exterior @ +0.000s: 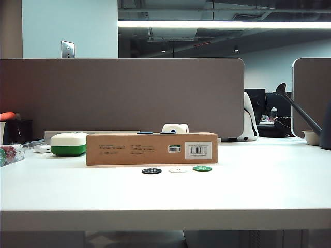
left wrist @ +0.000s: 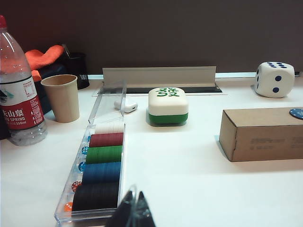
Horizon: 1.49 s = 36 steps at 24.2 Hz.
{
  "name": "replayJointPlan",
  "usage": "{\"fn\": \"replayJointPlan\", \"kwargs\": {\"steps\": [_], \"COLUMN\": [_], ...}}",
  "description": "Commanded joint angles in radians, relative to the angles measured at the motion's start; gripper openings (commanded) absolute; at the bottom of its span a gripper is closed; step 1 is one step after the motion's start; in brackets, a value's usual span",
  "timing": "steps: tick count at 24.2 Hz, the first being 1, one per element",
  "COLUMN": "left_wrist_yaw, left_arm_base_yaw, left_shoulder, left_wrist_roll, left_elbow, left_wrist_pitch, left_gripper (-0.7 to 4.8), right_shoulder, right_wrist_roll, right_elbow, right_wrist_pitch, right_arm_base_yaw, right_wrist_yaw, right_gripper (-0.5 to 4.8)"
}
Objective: Push the chip, whose value equals the sum of all the chip values on the rectangular box, forward next to the box.
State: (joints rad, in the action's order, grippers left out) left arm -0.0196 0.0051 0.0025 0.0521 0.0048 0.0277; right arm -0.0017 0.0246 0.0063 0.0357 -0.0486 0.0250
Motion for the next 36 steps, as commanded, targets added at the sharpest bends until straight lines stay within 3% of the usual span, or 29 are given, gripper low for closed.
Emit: {"fn": "replayJointPlan", "kwargs": {"steps": [1, 12, 17, 26, 32, 36], "left_wrist_yaw": [-0.003, -0.003, -0.003, -0.005, -0.003, -0.001], "left_arm_base_yaw": [0.002, -0.011, -0.053, -0.197, -0.367, -0.404], "left_shoulder": [0.000, 0.000, 0.027, 0.447, 0.982, 1.217], "left_wrist_roll": [0.000, 0.000, 0.000, 0.000, 0.000, 0.000], "left_elbow": [0.003, 0.016, 0.145, 0.395, 0.780, 0.958], "left_wrist_pitch": [0.011, 0.002, -0.189, -0.216, -0.213, -0.212], "left_gripper": [-0.05, -0.05, -0.05, -0.05, -0.05, -0.05], "right_shoulder": [0.000, 0.000, 0.000, 0.000, 0.000, 0.000], "right_wrist_roll": [-0.003, -0.003, -0.003, -0.003, -0.003, -0.003], "right_elbow": [-0.005, -0.005, -0.005, -0.005, -0.005, -0.005], "right_wrist_pitch": [-0.010, -0.010, -0.010, -0.010, -0.009, -0.010], "right_arm_base_yaw": [0.001, 0.001, 0.001, 0.001, 0.002, 0.000], "right_wrist_yaw": [-0.002, -0.002, -0.002, -0.002, -0.002, -0.002], "right_gripper": [-0.06, -0.06, -0.06, -0.06, -0.06, -0.06]}}
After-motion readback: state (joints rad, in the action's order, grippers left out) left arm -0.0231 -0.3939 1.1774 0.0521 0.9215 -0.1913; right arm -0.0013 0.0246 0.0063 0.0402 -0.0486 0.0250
